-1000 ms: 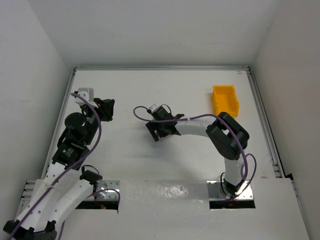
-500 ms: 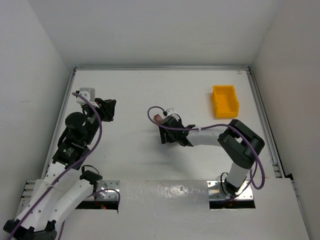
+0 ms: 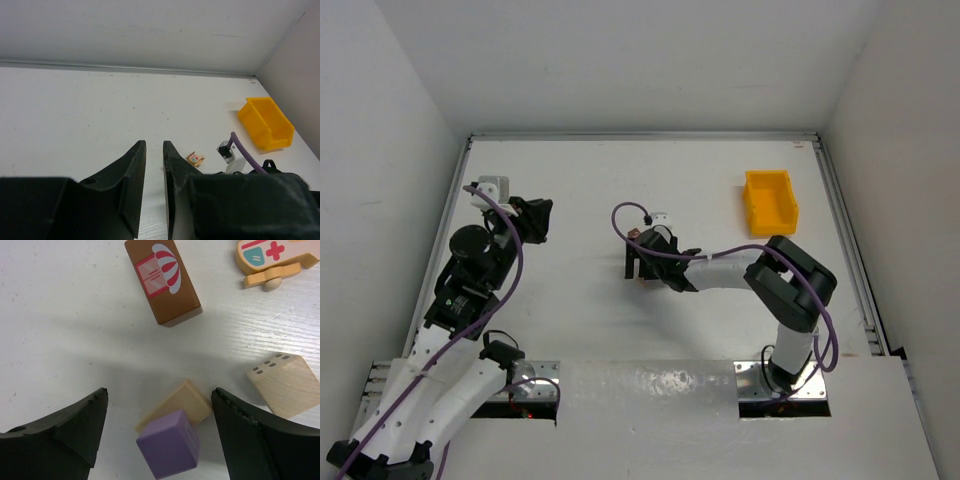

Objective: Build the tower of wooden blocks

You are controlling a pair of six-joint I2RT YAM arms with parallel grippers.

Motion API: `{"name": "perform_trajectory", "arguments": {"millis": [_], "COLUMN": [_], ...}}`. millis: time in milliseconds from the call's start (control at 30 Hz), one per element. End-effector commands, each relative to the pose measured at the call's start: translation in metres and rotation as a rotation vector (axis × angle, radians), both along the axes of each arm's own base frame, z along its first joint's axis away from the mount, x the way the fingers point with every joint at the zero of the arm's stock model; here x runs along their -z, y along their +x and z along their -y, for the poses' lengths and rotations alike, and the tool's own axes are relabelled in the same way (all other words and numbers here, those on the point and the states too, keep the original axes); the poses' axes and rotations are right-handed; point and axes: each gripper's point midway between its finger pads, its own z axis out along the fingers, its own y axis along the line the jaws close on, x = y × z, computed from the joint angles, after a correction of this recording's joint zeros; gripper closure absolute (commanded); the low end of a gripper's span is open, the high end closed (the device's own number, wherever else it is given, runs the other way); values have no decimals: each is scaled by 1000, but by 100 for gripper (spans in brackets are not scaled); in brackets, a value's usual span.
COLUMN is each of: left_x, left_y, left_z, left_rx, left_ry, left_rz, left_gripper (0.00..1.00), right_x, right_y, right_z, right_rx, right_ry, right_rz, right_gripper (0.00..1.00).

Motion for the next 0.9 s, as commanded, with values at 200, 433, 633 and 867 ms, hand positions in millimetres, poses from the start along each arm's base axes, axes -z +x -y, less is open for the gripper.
{"name": "perform_trajectory", "arguments": {"millis": [200,433,633,867], "left_x": [-16,-15,-14,-14], "left_y": [-3,-2,-1,0], "left_z": [3,1,1,1], "left_rx": [16,5,2,-1], "left_ry": [-30,-25,-21,-20], "left_rz": [51,51,46,44], "left_gripper": [81,81,81,81], "right_x": [-18,-24,-25,-24], "right_y": [-11,-32,-50,-52], "right_z": [16,22,10,19], "right_rx": [-99,-242,-439,-673], "right_ry": [-93,-118,-124,-284], "right_rz": [36,22,-9,21], "right_gripper": [1,1,7,29]}}
